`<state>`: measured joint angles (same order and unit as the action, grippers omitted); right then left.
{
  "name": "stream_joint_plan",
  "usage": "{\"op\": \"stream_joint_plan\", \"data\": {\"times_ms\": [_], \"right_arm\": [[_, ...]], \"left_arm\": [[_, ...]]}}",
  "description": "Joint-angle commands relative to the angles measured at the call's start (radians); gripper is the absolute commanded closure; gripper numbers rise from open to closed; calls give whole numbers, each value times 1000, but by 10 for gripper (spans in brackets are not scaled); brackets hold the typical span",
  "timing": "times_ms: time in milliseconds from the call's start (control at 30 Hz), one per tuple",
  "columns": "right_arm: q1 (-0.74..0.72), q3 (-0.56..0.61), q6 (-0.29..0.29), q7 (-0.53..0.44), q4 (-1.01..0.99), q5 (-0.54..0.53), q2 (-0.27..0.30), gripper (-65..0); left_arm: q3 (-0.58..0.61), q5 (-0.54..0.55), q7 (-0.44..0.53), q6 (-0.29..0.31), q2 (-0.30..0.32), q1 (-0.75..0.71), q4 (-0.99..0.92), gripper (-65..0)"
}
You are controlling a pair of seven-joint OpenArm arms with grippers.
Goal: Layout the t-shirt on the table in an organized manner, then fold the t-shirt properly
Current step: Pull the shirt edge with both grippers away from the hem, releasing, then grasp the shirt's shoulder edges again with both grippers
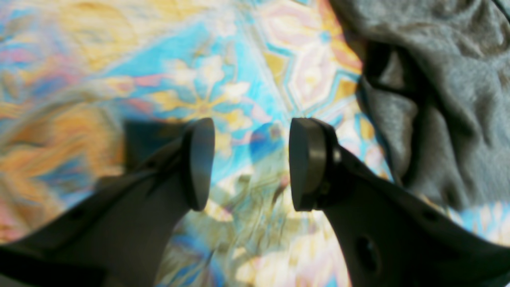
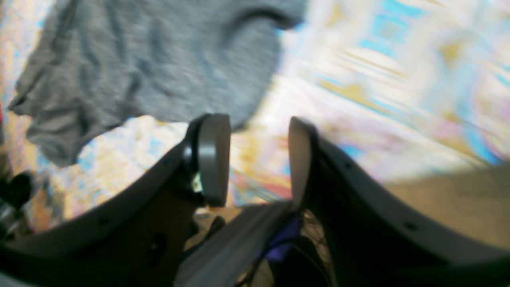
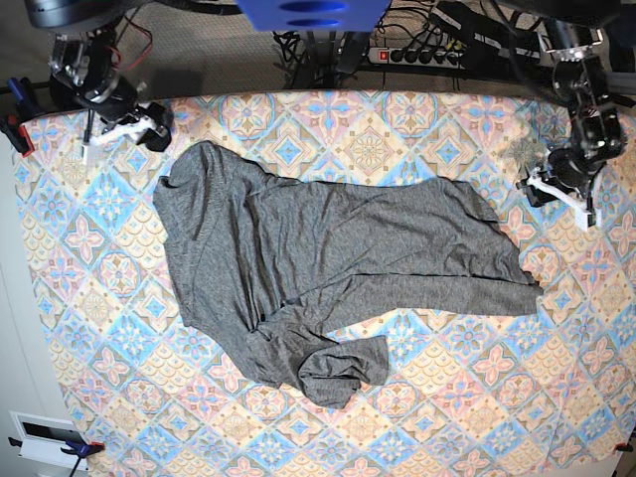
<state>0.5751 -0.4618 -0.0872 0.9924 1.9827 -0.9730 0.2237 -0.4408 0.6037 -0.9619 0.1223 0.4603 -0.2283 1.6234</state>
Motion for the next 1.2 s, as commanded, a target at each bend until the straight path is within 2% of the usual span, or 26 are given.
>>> {"op": "stream_joint_plan", "data": {"times_ms": [0, 200, 300, 400, 533, 633, 767, 967, 1167], "right_arm": [[1, -22, 7, -19, 27, -13, 13, -235], [-48, -47, 7, -25, 20, -13, 13, -237], [-91, -42, 7, -17, 19, -13, 13, -238], [-99, -15, 7, -22, 17, -13, 13, -238], [-99, 44, 7, -25, 13, -11, 13, -238], [-99, 99, 7, -27, 13, -10, 13, -237], [-135, 133, 7, -28, 11, -10, 13, -236], [-163, 183, 7, -27, -70, -8, 13, -235], [-163, 179, 7, -27, -147, -8, 9, -235]], "left_arm": [[-3, 28, 19, 7, 16, -3, 39, -301], [6, 43, 19, 7, 2, -26, 58, -301], [61, 38, 25, 6, -15, -21, 58, -301], [144, -17, 27, 6, -24, 11, 56, -301], [207, -127, 27, 6, -84, 66, 4, -301], [208, -187, 27, 7, -127, 109, -48, -301], [208, -218, 28, 7, -150, 135, -70, -299], [208, -215, 28, 7, -150, 135, -70, -298], [201, -215, 28, 7, -148, 129, -70, -298]]}}
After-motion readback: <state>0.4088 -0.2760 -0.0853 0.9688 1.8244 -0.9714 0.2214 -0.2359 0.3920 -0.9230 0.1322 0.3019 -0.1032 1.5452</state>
